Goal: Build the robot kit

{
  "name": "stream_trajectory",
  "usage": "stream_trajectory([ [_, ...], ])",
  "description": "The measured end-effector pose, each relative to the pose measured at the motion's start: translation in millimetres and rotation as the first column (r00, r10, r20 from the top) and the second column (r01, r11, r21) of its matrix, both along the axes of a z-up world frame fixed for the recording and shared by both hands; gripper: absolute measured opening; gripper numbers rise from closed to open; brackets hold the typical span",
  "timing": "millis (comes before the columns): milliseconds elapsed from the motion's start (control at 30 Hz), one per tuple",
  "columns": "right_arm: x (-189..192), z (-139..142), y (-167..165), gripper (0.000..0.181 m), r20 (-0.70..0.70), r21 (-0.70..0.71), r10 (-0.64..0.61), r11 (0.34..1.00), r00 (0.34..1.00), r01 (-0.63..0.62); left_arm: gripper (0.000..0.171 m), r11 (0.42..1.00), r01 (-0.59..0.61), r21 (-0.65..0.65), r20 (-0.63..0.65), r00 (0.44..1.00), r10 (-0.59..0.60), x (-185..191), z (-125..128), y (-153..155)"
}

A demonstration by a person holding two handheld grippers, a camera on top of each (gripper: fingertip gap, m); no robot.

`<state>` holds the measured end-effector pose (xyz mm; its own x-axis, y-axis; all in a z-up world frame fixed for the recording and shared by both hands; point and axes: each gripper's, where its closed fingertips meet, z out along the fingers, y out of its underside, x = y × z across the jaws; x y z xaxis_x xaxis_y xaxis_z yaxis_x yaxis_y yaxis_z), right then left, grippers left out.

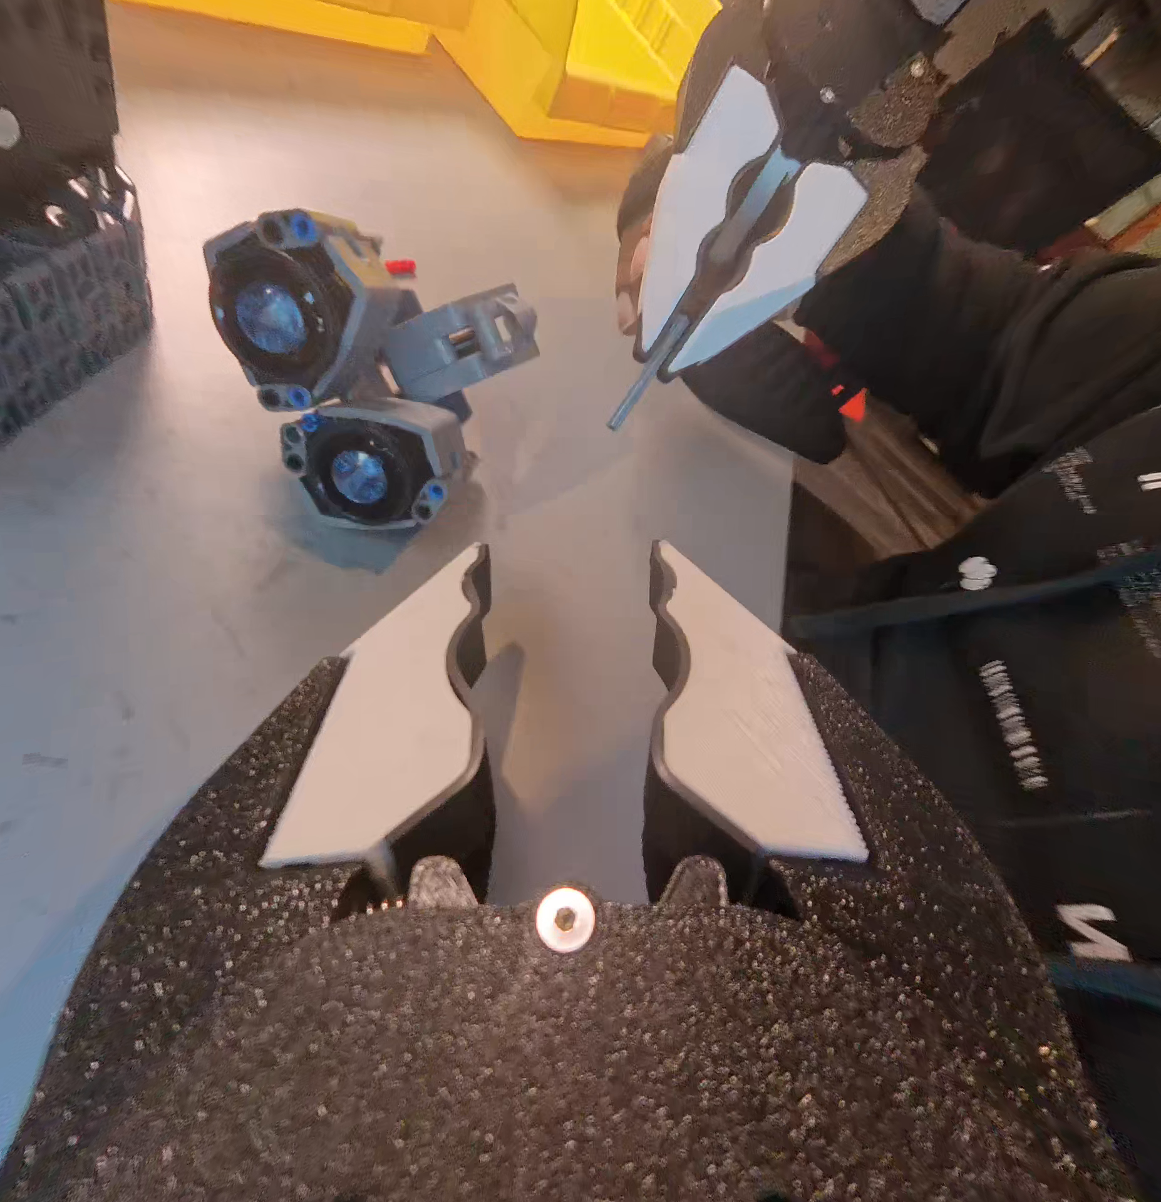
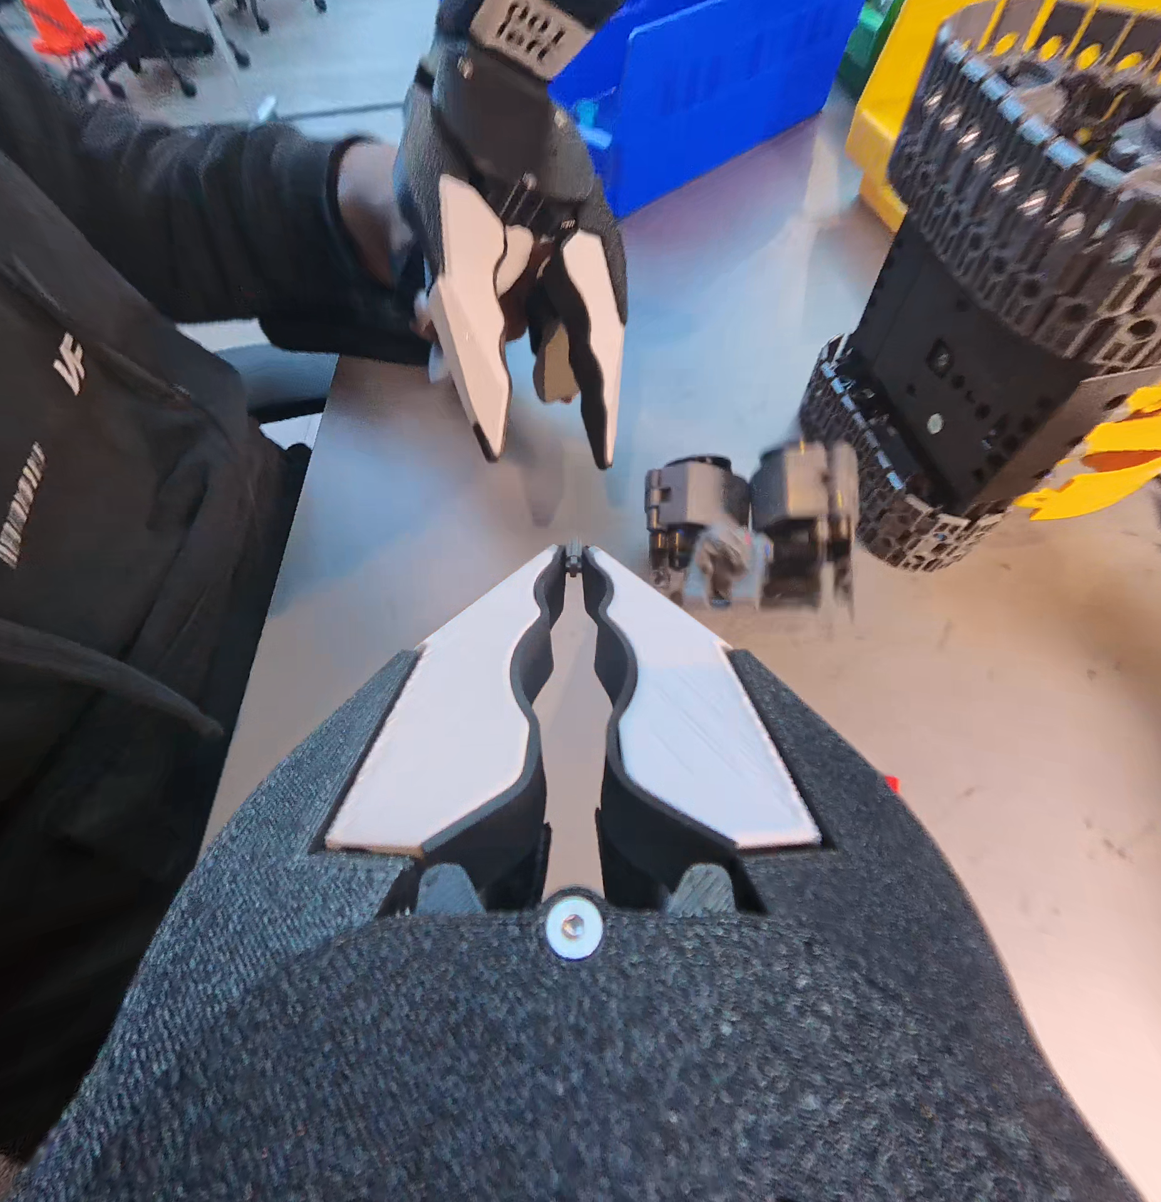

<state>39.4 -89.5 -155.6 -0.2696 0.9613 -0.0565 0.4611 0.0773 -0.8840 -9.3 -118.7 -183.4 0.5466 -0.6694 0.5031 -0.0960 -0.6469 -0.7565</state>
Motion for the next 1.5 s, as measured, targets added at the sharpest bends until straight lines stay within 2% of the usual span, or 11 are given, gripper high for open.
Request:
stream_trajectory([
  [100,-2.8,9.8,11.7,0.004,-0.057,0.009,-0.033,0.999,0.998,0.034,0.045,0.980,-0.006,0.199,-0.161,0.986,0.039,0.6,-0.1,13.3],
  [233,-3.5,17.3,35.5,0.004,-0.122,-0.001,-0.113,0.993,0.986,0.114,0.043,0.907,0.084,0.413,-0.417,0.903,0.107,-8.1,2.8,31.7],
  [433,2.0,24.7,91.6,0.004,-0.222,-0.059,-0.336,0.942,0.915,0.331,0.041,0.905,0.100,0.414,-0.414,0.906,0.090,14.3,16.0,63.8],
  [533,10.8,24.8,109.3,0.004,-0.242,-0.131,-0.412,0.911,0.879,0.391,0.039,0.878,0.200,0.435,-0.523,0.850,0.065,27.6,8.0,85.3],
  [667,20.0,22.6,117.9,0.004,-0.258,-0.176,-0.437,0.898,0.862,0.403,0.040,0.865,0.385,0.323,-0.664,0.744,-0.082,34.0,-13.0,99.0],
  [767,23.4,22.2,116.4,0.004,-0.264,-0.175,-0.424,0.904,0.866,0.389,0.030,0.845,0.461,0.272,-0.702,0.695,-0.153,34.0,-23.1,100.5],
  [933,23.0,23.5,107.8,0.004,-0.282,-0.112,-0.363,0.932,0.888,0.346,0.024,0.861,0.447,0.245,-0.676,0.715,-0.179,32.6,-21.4,102.3],
  [1133,15.2,27.6,62.7,0.004,-0.292,-0.046,-0.160,0.987,0.943,0.153,0.024,0.871,0.491,-0.003,-0.442,0.781,-0.441,38.5,8.3,57.9],
  [1267,8.0,7.3,32.8,0.004,-0.200,0.043,-0.031,0.998,0.979,0.041,0.024,0.836,0.535,-0.119,-0.392,0.749,-0.535,36.1,8.7,39.3],
  [1367,7.9,-7.5,19.9,0.004,-0.130,0.086,0.029,0.996,0.991,-0.018,0.024,0.832,0.532,-0.161,-0.347,0.758,-0.552,37.4,5.0,37.2],
  [1500,6.1,-10.5,9.2,0.004,-0.116,0.070,0.064,0.996,0.991,-0.056,0.025,0.832,0.523,-0.185,-0.423,0.722,-0.548,36.5,-6.0,43.8],
])
